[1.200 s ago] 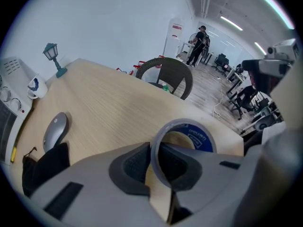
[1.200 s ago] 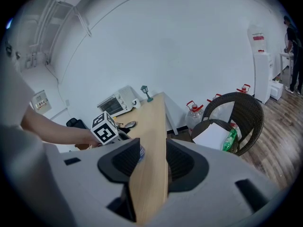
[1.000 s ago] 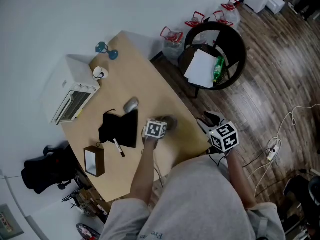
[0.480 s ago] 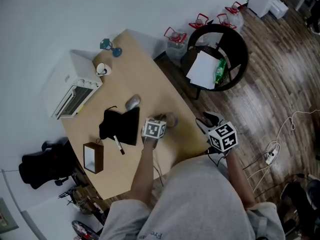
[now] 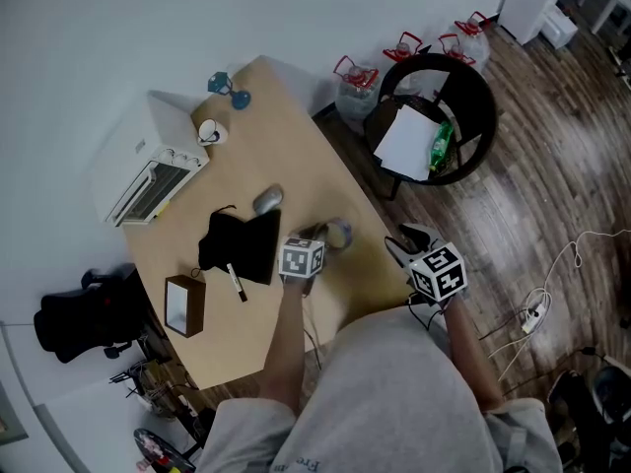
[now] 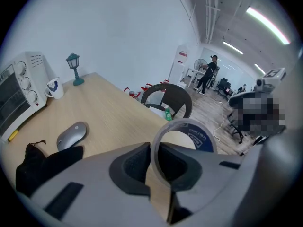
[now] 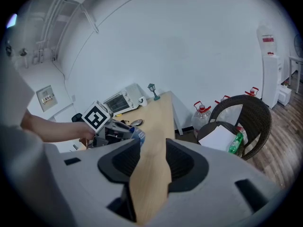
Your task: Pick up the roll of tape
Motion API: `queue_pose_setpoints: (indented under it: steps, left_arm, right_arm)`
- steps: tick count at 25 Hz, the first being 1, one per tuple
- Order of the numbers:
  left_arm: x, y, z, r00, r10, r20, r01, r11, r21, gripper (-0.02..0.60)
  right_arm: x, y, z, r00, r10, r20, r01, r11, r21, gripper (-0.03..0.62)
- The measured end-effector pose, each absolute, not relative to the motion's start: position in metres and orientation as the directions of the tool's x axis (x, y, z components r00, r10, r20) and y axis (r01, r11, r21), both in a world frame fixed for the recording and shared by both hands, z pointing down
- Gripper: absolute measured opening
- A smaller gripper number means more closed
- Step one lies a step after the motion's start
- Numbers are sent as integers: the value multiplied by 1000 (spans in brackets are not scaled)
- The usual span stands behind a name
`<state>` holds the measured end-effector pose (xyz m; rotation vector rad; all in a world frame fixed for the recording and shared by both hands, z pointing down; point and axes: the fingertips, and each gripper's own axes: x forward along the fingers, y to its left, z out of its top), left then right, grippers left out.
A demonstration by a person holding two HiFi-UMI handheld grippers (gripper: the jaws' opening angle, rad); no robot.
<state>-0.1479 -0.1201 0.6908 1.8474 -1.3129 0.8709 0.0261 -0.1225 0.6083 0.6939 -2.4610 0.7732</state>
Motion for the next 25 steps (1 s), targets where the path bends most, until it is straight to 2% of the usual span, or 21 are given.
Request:
queue_pose_setpoints:
  steps: [12,25]
  left_arm:
    - [-160,-124,646,230,-626,745,-973,-139,184,41]
    - [-167,-111,608,195,-724,662,-974,-62,219,41]
  right_arm:
    - [10,-125,609,-774,-299,559,-558,739,-377,156]
    - [-1,-123,610,-789,-256,559,-517,768,-378,155]
